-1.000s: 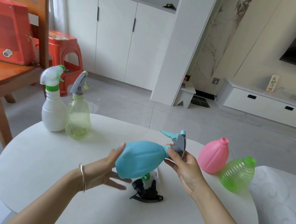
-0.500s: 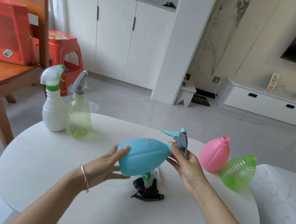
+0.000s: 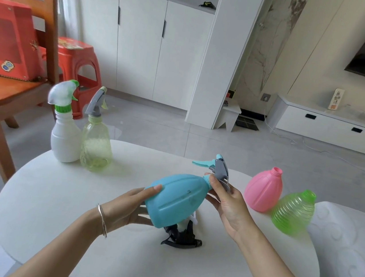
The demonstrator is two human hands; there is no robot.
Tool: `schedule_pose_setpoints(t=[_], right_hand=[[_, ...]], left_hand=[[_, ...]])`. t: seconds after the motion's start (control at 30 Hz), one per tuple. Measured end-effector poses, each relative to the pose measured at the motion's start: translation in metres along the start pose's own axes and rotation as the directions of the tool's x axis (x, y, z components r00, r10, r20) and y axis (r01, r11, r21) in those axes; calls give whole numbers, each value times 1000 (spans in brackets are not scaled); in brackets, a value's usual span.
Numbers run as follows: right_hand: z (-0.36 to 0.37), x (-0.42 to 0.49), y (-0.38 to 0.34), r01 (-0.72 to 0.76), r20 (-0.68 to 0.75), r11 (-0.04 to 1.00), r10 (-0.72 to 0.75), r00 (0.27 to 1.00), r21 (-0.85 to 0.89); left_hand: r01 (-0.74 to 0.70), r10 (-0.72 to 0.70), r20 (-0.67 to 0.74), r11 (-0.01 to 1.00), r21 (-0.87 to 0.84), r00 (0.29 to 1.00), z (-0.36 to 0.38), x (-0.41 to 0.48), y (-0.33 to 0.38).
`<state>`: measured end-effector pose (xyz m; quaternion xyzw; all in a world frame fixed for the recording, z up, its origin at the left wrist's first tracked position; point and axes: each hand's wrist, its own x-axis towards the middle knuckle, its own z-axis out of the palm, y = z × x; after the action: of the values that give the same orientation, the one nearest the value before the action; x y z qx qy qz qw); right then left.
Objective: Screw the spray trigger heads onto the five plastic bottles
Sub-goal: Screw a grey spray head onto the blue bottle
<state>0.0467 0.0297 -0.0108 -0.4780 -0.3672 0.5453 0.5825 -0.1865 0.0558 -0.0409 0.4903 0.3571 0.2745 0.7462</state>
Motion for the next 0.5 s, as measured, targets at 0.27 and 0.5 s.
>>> schedule_pose_setpoints(t=[0.27, 0.5], right_hand=[[6, -5, -7, -37, 137, 984, 14, 991, 173], [8, -5, -9, -7, 123, 984, -15, 992, 176]], left_hand=[[1, 12, 89, 991, -137, 996, 3, 2, -3], [-52, 54, 49, 998, -42, 997, 7, 1, -4]])
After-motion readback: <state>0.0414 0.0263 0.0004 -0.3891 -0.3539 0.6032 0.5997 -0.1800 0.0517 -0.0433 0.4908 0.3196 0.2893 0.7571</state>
